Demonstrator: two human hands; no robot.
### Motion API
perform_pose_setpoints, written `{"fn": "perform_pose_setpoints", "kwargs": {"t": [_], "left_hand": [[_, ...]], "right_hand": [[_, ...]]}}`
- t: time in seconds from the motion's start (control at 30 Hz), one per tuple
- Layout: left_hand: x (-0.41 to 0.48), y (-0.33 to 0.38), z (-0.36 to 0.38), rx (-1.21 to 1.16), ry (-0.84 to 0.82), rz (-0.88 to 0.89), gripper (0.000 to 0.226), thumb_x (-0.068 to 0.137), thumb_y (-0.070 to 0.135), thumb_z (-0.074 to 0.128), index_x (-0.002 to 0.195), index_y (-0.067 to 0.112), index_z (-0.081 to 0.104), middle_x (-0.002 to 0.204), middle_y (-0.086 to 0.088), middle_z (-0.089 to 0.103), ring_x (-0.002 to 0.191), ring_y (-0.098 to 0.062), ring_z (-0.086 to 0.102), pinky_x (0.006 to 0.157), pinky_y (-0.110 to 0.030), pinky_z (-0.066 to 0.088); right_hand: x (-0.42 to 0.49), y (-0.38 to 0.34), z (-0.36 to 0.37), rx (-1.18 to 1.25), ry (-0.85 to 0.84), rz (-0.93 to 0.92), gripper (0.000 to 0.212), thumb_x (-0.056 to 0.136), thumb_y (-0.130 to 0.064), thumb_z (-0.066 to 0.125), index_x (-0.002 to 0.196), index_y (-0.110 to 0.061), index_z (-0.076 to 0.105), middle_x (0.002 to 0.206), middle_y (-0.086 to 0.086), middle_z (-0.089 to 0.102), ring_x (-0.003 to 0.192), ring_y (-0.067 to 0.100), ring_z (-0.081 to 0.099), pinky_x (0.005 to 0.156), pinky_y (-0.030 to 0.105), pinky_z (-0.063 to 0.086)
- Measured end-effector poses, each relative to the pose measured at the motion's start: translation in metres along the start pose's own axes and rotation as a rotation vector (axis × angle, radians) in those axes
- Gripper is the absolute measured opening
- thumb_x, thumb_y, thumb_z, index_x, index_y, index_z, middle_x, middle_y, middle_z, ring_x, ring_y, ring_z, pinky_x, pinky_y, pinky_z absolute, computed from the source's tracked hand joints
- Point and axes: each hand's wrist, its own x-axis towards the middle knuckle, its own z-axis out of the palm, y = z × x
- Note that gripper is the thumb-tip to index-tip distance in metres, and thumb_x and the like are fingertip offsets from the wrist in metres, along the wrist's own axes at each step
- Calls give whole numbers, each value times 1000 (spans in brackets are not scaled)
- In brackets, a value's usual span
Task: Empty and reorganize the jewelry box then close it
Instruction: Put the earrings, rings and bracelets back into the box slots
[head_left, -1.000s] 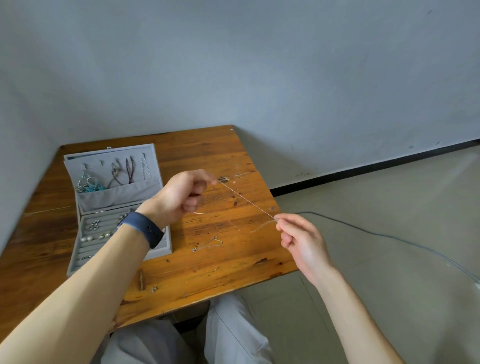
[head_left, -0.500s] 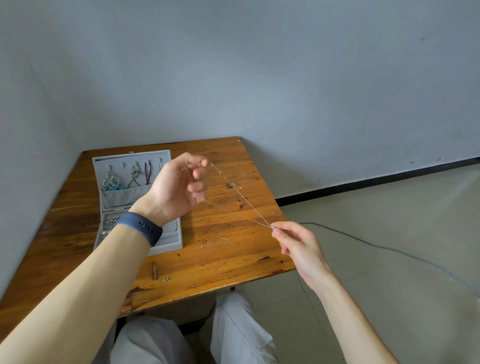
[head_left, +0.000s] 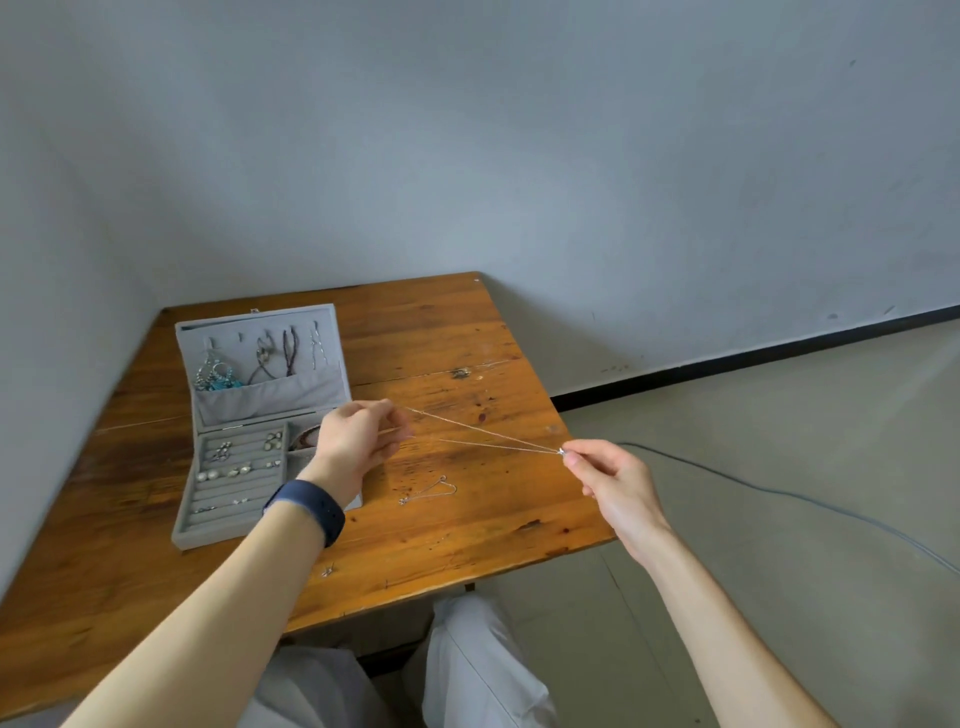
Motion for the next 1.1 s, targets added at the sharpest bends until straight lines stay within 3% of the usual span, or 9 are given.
{"fn": "perform_pose_setpoints", "kwargs": {"t": [0.17, 0.4, 0.5, 0.67, 0.77, 0.93, 1.03, 1.1], "left_hand": [[36, -13, 16, 173, 130, 35, 11, 98, 25, 58, 99, 16, 64, 80, 2, 77, 74, -18, 73, 62, -27, 52], [93, -10, 35, 477, 138, 157, 14, 95, 35, 62, 85, 26, 68, 77, 6, 75, 68, -14, 72, 57, -26, 53], [123, -6, 41, 563, 160, 161, 16, 94, 38, 61, 85, 27, 69, 82, 3, 73, 74, -18, 69, 64, -32, 57], [164, -1, 53, 883, 282, 273, 14, 95, 45, 46, 93, 33, 54, 83, 7, 62, 69, -17, 59, 57, -27, 46], [184, -4, 62, 916, 306, 311, 14, 99, 40, 43, 101, 28, 51, 96, 2, 58, 87, -23, 57, 71, -38, 53], [214, -2, 58, 942, 383, 257, 19, 99, 24, 40, 106, 15, 54, 120, -11, 52, 116, -30, 42, 94, -49, 47], [230, -5, 50, 917, 426, 199, 18, 97, 21, 45, 102, 12, 59, 129, -13, 46, 121, -31, 38, 101, -45, 42], [235, -7, 46, 902, 459, 205, 16, 96, 24, 49, 98, 15, 62, 128, -10, 47, 121, -29, 38, 96, -38, 38]], "right_hand": [[37, 6, -11, -35, -34, 4, 18, 95, -22, 66, 104, -36, 75, 102, -23, 73, 90, -4, 65, 67, 12, 52], [106, 24, -14, -7, 4, 101, 13, 91, -25, 72, 101, -32, 77, 92, -15, 73, 79, 5, 62, 74, 21, 52], [148, 27, -4, -31, 37, 118, 10, 88, -24, 75, 94, -31, 77, 90, -12, 74, 81, 8, 64, 70, 22, 50], [229, 17, 21, -106, 52, 98, 9, 86, -20, 76, 86, -29, 76, 87, -10, 74, 82, 8, 65, 73, 24, 50], [270, 11, 36, -167, 49, 78, 9, 88, -20, 73, 88, -30, 74, 94, -12, 72, 92, 10, 65, 86, 31, 53], [310, 12, 67, -257, -16, 60, 8, 89, -22, 73, 93, -29, 74, 98, -15, 69, 97, 6, 62, 91, 34, 53], [323, 13, 82, -343, -26, 29, 7, 88, -23, 73, 91, -30, 75, 96, -16, 70, 97, 8, 64, 91, 31, 52], [330, 14, 87, -399, -29, 5, 7, 88, -26, 73, 92, -30, 76, 96, -17, 70, 97, 8, 63, 89, 29, 51]]}}
